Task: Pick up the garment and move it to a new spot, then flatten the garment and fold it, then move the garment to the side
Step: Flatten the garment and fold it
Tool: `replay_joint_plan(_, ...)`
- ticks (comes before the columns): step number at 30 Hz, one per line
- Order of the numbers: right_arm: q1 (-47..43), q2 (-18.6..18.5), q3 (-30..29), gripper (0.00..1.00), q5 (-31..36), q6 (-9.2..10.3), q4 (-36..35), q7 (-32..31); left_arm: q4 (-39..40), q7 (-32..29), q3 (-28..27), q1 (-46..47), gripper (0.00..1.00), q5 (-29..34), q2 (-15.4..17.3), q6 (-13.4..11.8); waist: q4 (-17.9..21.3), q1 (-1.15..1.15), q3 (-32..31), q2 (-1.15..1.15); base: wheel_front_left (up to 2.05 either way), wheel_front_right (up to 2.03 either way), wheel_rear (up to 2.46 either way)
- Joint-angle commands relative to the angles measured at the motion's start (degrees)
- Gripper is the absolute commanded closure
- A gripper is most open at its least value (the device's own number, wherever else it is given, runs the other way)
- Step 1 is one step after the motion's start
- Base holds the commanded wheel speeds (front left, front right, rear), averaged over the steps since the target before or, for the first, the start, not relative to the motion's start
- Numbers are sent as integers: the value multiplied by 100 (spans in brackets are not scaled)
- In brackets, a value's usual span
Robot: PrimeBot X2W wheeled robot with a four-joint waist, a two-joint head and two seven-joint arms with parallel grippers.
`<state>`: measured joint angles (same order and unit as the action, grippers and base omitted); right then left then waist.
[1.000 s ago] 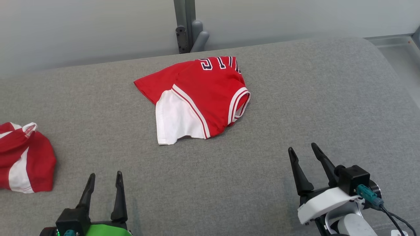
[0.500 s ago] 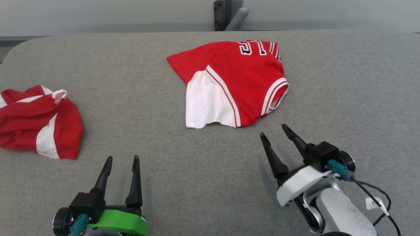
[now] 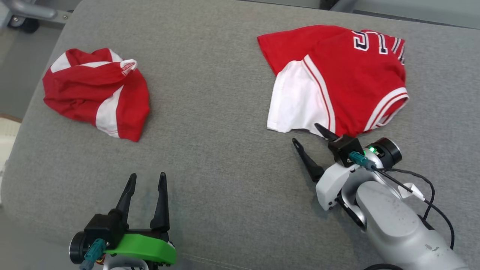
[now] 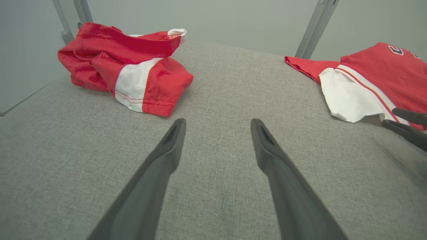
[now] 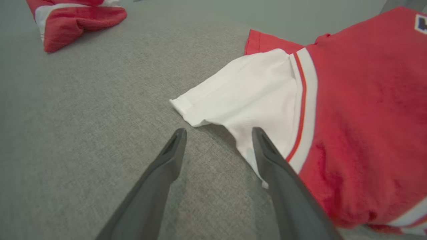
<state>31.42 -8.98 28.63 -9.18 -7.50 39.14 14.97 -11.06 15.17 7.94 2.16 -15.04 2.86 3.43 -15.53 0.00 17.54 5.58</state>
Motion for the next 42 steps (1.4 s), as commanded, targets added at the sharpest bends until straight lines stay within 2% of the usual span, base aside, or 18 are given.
replay_joint_plan(1,139,-34,-68,0,166,2,176,12,14,-3,32,105,0,-71,9,-65,-423,0,289,1,0,0,0)
replay_joint_plan(10,438,-20,-650,0,1062,6,1157,-15,23,-3,159,149,0,-276,9,-83,-552,0,470,1,0,0,0)
replay_joint_plan(11,452,-7,-730,13,1160,7,1278,-19,18,-3,168,166,0,-292,9,-65,-550,0,487,1,0,0,0)
replay_joint_plan(12,479,17,-814,61,1250,7,1378,-39,13,-3,173,191,0,-302,9,-57,-543,0,501,1,0,0,0)
replay_joint_plan(13,491,48,-885,100,1320,8,1442,-45,13,-3,174,221,0,-305,9,-50,-532,0,514,1,0,0,0)
replay_joint_plan(17,387,152,-1042,100,1495,3,1411,-44,50,-3,137,264,0,-292,10,14,-420,0,490,1,0,0,0)
replay_joint_plan(20,137,171,-1094,100,1439,2,1074,-30,56,-3,72,224,0,-250,10,33,-256,0,405,1,0,0,0)
replay_joint_plan(26,-423,-16,-993,100,1141,3,301,-22,3,-3,2,123,0,-224,11,98,135,0,212,1,0,0,0)
replay_joint_plan(32,-989,-345,-912,100,765,5,-376,-9,-31,-3,-9,149,0,-139,11,172,589,0,41,1,0,0,0)
replay_joint_plan(35,-1301,-681,-908,100,633,5,-636,-7,-60,-3,-31,133,0,-113,11,206,818,0,-59,1,0,0,0)
replay_joint_plan(42,-1708,-1187,-1746,100,440,5,-791,10,-126,-3,-84,-25,0,-75,11,245,1125,0,-276,1,0,0,0)
